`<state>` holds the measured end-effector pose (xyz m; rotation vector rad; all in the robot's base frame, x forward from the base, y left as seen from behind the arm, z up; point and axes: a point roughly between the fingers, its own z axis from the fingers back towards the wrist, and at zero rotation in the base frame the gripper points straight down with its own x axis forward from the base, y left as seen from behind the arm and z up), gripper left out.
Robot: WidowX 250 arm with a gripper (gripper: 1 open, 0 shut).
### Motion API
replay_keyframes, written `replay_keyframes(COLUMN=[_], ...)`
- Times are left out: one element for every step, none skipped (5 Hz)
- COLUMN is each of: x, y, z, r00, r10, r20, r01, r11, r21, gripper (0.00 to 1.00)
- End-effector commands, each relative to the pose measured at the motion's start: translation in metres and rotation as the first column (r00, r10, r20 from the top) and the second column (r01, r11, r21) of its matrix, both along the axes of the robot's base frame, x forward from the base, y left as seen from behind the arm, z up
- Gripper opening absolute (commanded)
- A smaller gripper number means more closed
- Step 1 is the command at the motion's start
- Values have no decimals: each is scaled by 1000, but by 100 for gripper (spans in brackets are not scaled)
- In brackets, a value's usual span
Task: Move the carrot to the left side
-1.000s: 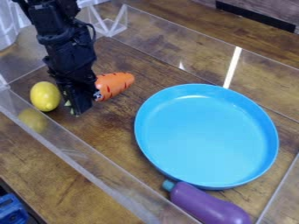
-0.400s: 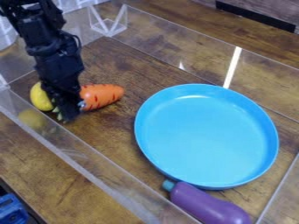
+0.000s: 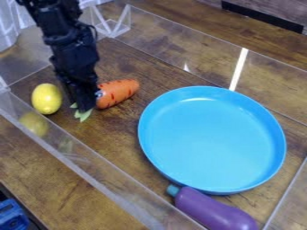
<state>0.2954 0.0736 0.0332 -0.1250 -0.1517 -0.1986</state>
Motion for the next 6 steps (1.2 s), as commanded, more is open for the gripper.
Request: replay_keyframes(x=[21, 30, 28, 28, 26, 23], y=[-3, -7, 5, 17, 30, 43], z=[13, 17, 14, 7, 5, 0], r00=[999, 998, 996, 990, 977, 960], r10=[-16, -5, 59, 121, 198, 268], r20=[50, 57, 63, 69, 80, 80], r01=[16, 4, -61, -123, -201, -271], r11=[1000, 1000, 998, 992, 979, 962], r21=[18, 23, 26, 28, 30, 32], gripper=[100, 100, 100, 100, 100, 100])
